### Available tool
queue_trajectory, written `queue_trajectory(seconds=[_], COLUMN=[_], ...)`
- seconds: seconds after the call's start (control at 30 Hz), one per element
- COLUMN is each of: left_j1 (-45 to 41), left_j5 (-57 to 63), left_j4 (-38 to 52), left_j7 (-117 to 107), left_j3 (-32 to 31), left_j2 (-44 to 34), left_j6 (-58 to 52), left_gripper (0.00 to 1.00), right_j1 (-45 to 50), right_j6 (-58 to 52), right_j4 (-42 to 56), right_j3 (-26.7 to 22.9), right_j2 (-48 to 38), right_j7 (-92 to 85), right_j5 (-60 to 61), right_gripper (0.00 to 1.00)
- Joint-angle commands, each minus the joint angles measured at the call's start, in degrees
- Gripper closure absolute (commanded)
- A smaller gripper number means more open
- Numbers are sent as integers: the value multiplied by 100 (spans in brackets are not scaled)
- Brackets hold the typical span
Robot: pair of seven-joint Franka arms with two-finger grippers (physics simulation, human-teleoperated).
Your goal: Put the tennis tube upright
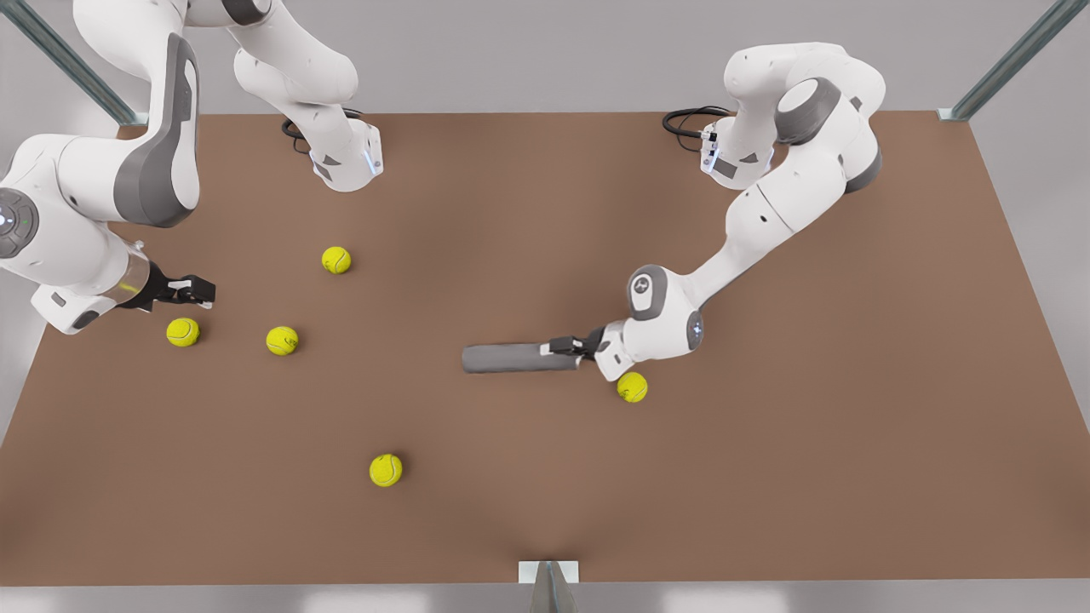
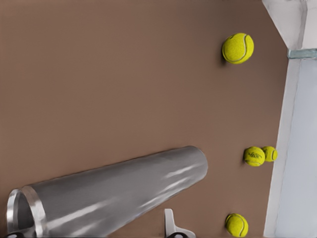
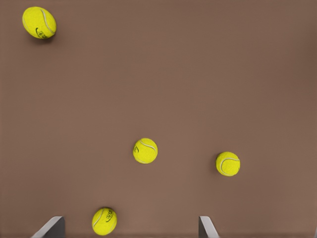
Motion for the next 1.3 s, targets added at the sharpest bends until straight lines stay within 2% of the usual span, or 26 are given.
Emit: queue_trajectory(seconds=[0.0, 0.27, 0.4, 0.43, 0.47, 0.5, 0.57, 0.63, 0.73, 0.8, 0.97, 1.03, 1.13, 1.17, 1.27], left_j1=[130, 227, 613, 605, 604, 578, 569, 569, 578, 613, 754, 877, 824, 859, 807], left_j5=[-2, -205, -205, -213, -213, -205, -213, -213, -205, -205, -205, -196, -196, -178, 85], left_j4=[-11, -29, -205, -205, -205, -196, -205, -205, -196, -196, -214, -512, -512, -521, -486], left_j7=[89, 72, 54, 54, 37, -95, -227, -324, -333, -333, -359, -570, -1598, -1791, -1835], left_j3=[-125, -494, -828, -845, -872, -880, -951, -968, -1012, -1012, -1135, -1232, -1188, -1145, -468], left_j2=[1, -17, -34, -43, -43, -52, -52, -61, -61, -87, -113, -570, -1414, -1765, -2776], left_j6=[-17, -26, -44, -44, -44, -35, -35, -35, -26, -35, -44, -79, -229, -544, -2267], left_gripper=[0, 0, 0, 5, 26, 38, 46, 50, 63, 76, 79, 79, 79, 79, 79], right_j1=[0, -9, -9, -9, -9, -9, -9, -9, -18, -18, -9, -9, -9, -9, -9], right_j6=[-2, 6, 6, 6, 15, 15, 15, 15, 24, 24, 24, 24, 24, 24, 15], right_j4=[1, 10, 10, 10, 1, 1, 10, 10, 1, 1, 10, 10, 10, 10, 10], right_j3=[1, 1, 1, 1, 1, 1, 1, 1, 1, -8, 1, 1, 1, 1, 1], right_j2=[8, 26, 52, 61, 61, 61, 96, 96, 105, 105, 140, 140, 131, 131, 131], right_j7=[67, 67, 67, 67, 67, 67, 67, 58, 58, 58, 58, 58, 58, 58, 58], right_j5=[5, -65, -83, -74, -83, -83, -83, -83, -118, -118, -127, -127, -127, -127, -127], right_gripper=[0, 0, 0, 0, 0, 0, 0, 0, 0, 0, 0, 0, 0, 0, 0])
